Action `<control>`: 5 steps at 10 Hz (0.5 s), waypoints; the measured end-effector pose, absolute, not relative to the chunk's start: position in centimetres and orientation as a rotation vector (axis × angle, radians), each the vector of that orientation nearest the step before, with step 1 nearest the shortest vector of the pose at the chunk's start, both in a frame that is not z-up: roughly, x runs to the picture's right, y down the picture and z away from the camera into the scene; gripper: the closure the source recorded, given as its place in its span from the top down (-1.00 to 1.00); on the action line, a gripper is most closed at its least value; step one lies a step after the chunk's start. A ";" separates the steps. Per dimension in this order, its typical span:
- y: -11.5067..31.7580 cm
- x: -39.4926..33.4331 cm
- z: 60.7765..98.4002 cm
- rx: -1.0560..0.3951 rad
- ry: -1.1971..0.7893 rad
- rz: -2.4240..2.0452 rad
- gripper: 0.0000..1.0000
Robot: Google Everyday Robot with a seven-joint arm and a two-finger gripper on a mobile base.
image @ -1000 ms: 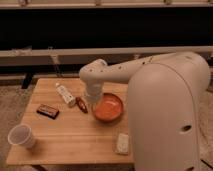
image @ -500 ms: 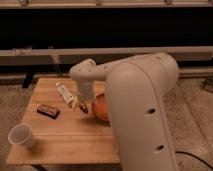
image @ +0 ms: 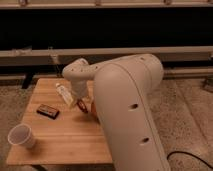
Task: Place the pepper in the ceramic bowl
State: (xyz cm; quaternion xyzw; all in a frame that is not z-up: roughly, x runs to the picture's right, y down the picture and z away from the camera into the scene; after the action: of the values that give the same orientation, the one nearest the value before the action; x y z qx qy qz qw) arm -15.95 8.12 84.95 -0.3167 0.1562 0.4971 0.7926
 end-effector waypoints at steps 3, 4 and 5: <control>8.2 -16.7 86.4 -0.663 0.329 1.014 0.60; 8.3 -17.0 86.8 -0.661 0.326 1.004 0.60; 8.6 -17.5 87.6 -0.661 0.324 0.989 0.60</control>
State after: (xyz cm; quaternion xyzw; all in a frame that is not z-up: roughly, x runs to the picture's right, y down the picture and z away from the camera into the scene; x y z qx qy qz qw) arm -17.47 8.65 87.63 -0.3099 0.1520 0.4640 0.8158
